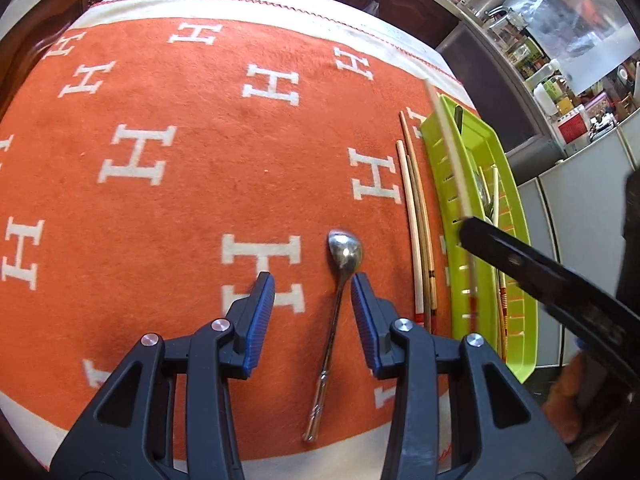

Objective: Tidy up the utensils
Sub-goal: 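Grasp a red-striped bamboo chopstick with the right tool while the left tool grasps the small metal spoon, then carry the chopstick and small spoon over the green tray with both tools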

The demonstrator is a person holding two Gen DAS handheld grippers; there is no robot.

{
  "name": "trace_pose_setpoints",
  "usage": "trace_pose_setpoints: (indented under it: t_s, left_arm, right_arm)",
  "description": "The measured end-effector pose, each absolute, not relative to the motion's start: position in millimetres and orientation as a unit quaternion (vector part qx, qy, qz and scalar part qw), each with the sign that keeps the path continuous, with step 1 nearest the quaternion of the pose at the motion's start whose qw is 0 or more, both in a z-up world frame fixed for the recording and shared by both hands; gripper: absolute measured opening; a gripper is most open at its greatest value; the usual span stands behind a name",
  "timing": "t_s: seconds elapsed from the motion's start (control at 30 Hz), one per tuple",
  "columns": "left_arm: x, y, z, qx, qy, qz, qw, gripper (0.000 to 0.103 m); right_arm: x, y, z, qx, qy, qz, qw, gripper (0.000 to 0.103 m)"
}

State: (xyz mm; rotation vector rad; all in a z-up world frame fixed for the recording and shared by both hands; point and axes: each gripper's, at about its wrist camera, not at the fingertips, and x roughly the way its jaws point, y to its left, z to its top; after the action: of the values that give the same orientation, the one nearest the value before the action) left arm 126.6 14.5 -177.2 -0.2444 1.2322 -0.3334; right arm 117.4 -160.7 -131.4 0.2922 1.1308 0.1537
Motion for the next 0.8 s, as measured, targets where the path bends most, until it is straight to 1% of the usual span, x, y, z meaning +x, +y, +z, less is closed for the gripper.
trace_pose_setpoints:
  t_s: [0.23,0.3,0.37,0.4,0.53,0.6,0.67,0.8]
  left_arm:
    - [135,-22,-179,-0.066,0.580,-0.132,0.801,0.035]
    - [136,-34,-179,-0.041,0.579,-0.119,0.805,0.030]
    - [137,-45,-178,-0.014,0.576,-0.109,0.810,0.015]
    - [137,-50,-179,-0.012,0.578,-0.111,0.809,0.013]
    - [136,-60,-178,-0.014,0.575,-0.105,0.812,0.011]
    - [134,-61,-177,-0.036,0.573,-0.108,0.812,0.007]
    - [135,-57,-176,-0.047,0.568,-0.110,0.814,0.000]
    - [123,-40,-165,-0.057,0.553,-0.109,0.824,0.000]
  right_arm:
    - [89,-209,-115,0.180,0.512,0.081,0.836,0.005]
    - [84,-220,-114,0.189,0.507,0.080,0.837,0.005]
    - [79,-231,-114,0.192,0.501,0.076,0.841,0.005]
    - [77,-236,-115,0.195,0.499,0.074,0.841,0.005]
    - [72,-248,-121,0.208,0.496,0.068,0.841,0.005]
    - [71,-254,-122,0.214,0.491,0.067,0.841,0.005]
    - [69,-257,-122,0.218,0.488,0.066,0.843,0.005]
    - [64,-266,-119,0.223,0.477,0.064,0.848,0.005]
